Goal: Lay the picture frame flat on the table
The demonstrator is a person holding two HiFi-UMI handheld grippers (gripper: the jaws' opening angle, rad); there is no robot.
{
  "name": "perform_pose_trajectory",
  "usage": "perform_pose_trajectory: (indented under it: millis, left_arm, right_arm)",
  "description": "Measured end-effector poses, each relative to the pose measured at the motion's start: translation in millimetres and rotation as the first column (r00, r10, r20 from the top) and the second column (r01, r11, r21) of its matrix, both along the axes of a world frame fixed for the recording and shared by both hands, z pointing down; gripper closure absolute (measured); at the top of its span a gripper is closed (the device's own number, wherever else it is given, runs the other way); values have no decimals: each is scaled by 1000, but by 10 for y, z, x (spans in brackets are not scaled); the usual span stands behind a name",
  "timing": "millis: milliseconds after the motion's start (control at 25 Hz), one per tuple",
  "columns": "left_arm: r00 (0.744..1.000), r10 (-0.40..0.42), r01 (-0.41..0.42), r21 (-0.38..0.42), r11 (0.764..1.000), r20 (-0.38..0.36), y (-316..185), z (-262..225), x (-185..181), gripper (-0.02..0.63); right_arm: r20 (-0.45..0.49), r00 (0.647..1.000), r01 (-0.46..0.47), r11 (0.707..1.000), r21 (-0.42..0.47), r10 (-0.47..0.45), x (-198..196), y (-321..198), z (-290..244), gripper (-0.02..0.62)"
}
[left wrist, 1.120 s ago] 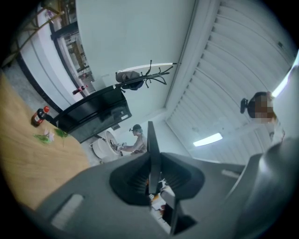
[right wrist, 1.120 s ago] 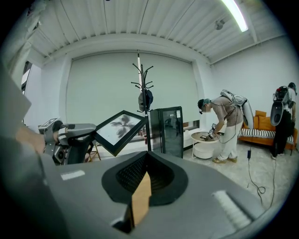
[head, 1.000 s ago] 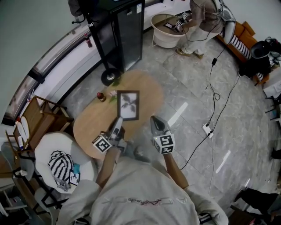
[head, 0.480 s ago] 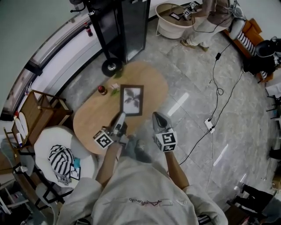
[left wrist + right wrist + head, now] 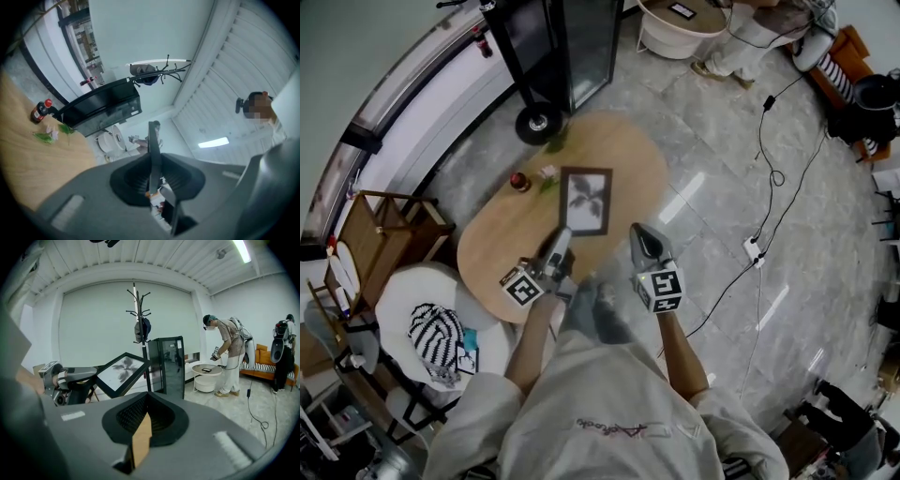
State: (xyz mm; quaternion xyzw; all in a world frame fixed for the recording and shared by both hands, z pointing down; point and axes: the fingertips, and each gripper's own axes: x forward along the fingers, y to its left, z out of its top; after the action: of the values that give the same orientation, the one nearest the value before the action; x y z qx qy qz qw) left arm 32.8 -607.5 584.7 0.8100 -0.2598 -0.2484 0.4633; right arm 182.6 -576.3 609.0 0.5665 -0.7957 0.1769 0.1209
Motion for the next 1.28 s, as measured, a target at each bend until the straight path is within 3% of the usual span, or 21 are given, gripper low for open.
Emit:
perform_pose_trajectory:
  millis: [440,1280]
  left_arm:
    - [1000,24,-23,-51,998,4,-384,519,42,537]
    - [998,51,-43,-166,985,44,-298,1757,-2,537]
  right_arm:
    - [5,1000,-27,998,-56,28,75,-376,484,592]
    - [27,999,-21,988,-151,26,54,-323,1673,592]
